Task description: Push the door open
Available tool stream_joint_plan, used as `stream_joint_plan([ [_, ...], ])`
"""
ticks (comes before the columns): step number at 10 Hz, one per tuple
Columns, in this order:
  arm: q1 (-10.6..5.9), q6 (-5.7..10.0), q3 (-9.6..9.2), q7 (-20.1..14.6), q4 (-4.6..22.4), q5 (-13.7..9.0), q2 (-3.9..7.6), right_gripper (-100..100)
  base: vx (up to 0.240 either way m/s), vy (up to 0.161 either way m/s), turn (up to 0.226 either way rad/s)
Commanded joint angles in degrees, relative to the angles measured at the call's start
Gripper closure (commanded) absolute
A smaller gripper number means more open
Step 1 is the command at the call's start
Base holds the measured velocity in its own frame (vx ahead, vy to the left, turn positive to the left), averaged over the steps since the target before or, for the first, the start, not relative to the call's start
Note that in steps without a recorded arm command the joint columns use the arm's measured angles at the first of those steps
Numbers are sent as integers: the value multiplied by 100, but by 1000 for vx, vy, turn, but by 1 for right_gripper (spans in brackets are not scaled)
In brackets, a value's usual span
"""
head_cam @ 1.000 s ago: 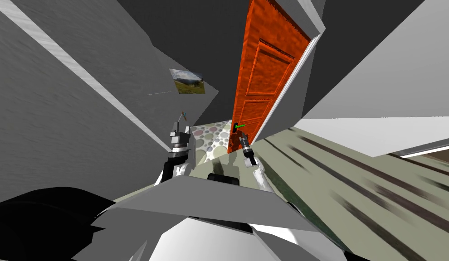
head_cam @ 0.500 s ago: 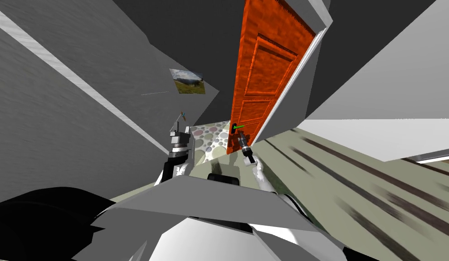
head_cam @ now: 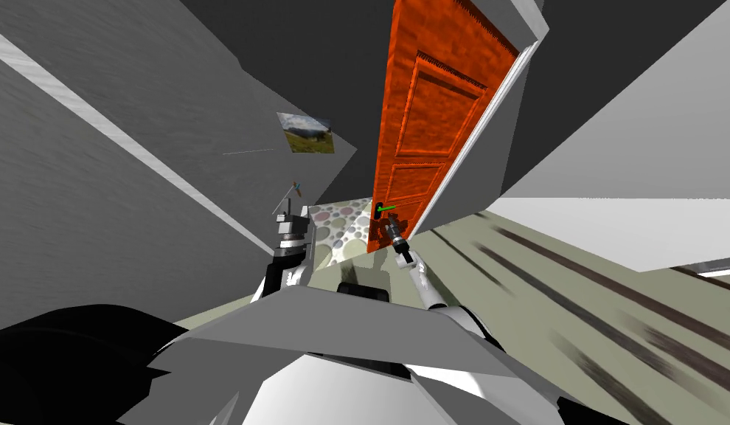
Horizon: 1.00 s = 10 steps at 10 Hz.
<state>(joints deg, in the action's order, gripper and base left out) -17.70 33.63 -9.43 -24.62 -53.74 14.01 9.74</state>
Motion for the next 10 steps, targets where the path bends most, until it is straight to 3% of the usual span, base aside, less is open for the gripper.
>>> stream_joint_plan([
  [1, -156, 8, -41, -117, 262, 46, 26, -100, 75, -98, 50],
  [10, -908, 30, -210, -614, 1478, 245, 128, -100, 59, -90, 42],
])
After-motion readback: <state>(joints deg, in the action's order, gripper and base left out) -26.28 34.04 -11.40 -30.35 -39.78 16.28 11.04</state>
